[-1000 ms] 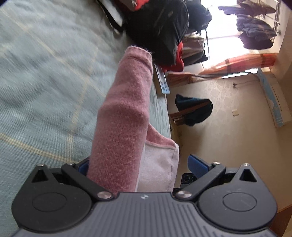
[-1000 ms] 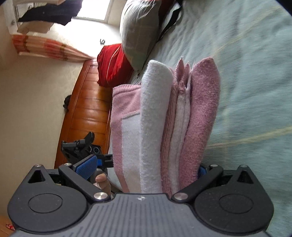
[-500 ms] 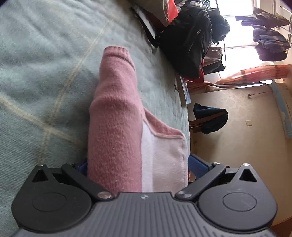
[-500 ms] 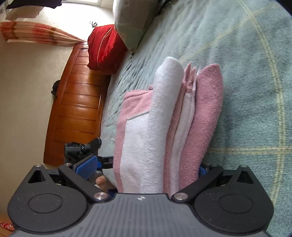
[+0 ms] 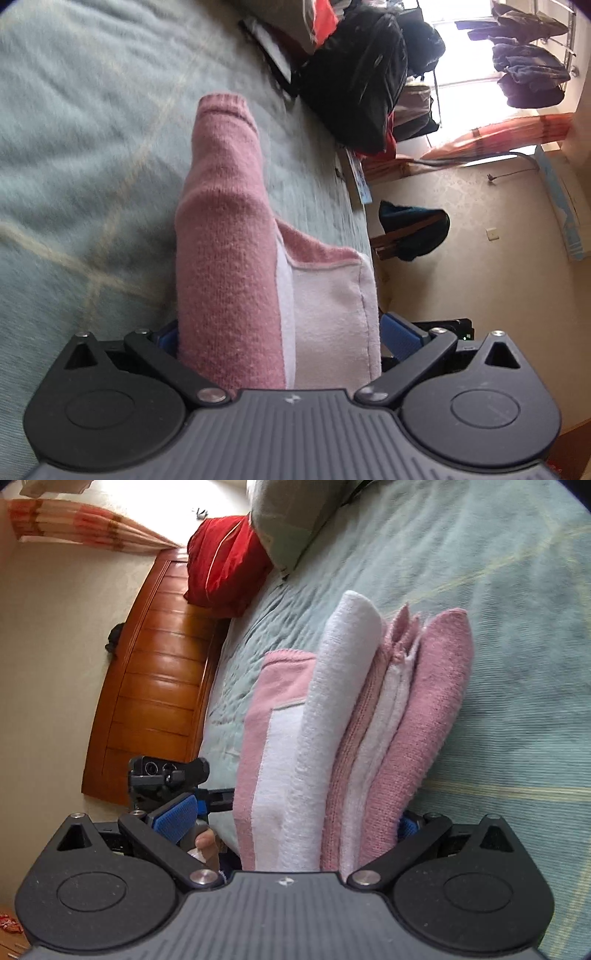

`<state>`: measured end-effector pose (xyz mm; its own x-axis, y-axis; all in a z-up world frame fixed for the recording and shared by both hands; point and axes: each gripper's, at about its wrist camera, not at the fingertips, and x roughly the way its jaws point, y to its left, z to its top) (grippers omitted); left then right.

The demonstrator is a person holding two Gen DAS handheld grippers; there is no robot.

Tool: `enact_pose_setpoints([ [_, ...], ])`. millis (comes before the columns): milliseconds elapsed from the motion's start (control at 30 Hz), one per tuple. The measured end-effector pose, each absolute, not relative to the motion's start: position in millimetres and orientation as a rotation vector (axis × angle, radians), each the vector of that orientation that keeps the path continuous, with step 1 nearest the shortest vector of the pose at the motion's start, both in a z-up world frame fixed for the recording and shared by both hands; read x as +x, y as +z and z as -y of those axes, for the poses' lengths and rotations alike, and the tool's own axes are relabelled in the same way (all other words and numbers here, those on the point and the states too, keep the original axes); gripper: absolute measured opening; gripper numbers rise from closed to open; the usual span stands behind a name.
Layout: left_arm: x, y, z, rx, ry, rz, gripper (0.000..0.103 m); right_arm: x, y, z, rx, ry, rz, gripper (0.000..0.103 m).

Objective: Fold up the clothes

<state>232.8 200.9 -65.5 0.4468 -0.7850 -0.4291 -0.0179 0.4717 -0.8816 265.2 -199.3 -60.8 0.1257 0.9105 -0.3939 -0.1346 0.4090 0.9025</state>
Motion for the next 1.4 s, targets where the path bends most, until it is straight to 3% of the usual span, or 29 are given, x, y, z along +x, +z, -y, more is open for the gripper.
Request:
enact_pose_setpoints([
  [367, 212.8, -34.3, -271.5, -0.940, -0.468, -0.918, 0.101, 289.8, -46.6, 97.5, 0.765, 1.046, -1.228, 0.103],
  [833, 173.6, -1.5, -441.3, -0.919, -0.195, -0.787, 0.101, 324.7, -47.2, -103.3, 0.675, 1.270, -1.287, 0.103],
  [1400, 193.1, -12.5, -589.7, -0.914, -0.002, -0.715, 0.101, 326.3, -66.1, -264.7, 0.598, 1.396, -1.278, 0.103],
])
